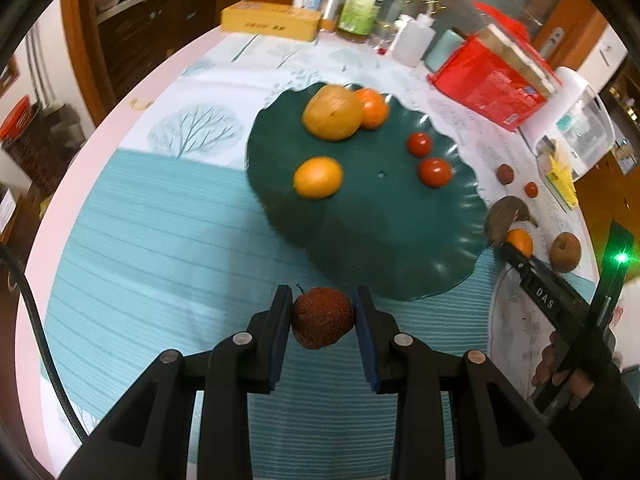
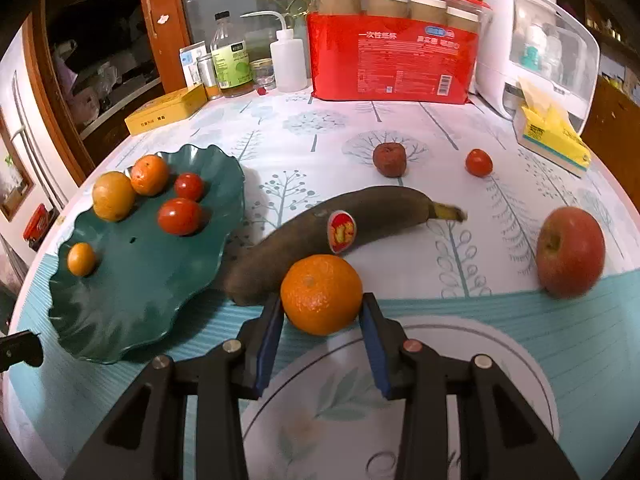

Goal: Organize fruits
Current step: 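Carry the lychee onto the plate with the left tool while the right tool grasps the orange, then release the lychee and orange on the plate and move both tools toward the banana and apple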

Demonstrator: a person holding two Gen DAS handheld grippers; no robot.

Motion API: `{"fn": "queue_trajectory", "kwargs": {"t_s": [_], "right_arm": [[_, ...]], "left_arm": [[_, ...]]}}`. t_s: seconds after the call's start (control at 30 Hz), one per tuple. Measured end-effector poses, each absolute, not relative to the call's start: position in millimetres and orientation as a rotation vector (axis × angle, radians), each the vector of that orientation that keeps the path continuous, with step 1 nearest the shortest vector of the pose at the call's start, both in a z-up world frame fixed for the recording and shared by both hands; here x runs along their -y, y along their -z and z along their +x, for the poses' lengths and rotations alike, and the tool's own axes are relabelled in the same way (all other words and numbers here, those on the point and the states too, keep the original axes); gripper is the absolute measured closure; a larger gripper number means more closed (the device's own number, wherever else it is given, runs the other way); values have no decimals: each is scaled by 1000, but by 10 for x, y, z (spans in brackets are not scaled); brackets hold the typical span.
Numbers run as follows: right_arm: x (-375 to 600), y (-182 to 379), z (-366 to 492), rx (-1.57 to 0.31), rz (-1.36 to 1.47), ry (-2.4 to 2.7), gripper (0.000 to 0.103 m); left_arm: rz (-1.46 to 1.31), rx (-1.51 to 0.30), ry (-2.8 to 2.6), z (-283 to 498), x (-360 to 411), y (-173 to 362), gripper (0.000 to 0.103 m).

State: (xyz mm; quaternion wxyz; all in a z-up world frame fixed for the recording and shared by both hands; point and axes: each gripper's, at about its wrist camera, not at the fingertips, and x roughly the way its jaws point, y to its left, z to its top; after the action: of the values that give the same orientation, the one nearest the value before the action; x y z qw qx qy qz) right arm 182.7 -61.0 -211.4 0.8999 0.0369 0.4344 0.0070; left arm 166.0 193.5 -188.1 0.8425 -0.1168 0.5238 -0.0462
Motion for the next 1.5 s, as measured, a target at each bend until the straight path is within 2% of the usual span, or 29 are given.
{"fn": "queue_trajectory", "kwargs": {"t_s": [0.47, 0.83, 0.97, 1.07, 1.23, 1.37, 1.5], "right_arm": [[91, 1782, 1555, -863, 164, -113, 64], [-330, 1849, 1532, -903, 154, -180, 63], [-391, 1868, 1555, -913, 141, -174, 63], [-407, 1841, 1549, -908, 133, -162, 59], [-378, 1777, 1513, -890, 134, -146, 54], [-312, 1771, 1451, -897, 146, -139, 53], [-221, 1813, 1368, -928, 152, -133, 53]], "left_arm": [[-169, -1061, 250, 1949, -1834, 1730, 73], [-177, -1104, 332, 2018, -1809, 1905, 73], [-177, -1101, 356, 2024, -1797, 1897, 66], [-181, -1101, 355, 2016, -1794, 1880, 51], [-193, -1099, 322, 1985, -1813, 1845, 46], [-197, -1092, 292, 1940, -1818, 1816, 44], [-185, -1080, 275, 1880, -1773, 1780, 38]]}}
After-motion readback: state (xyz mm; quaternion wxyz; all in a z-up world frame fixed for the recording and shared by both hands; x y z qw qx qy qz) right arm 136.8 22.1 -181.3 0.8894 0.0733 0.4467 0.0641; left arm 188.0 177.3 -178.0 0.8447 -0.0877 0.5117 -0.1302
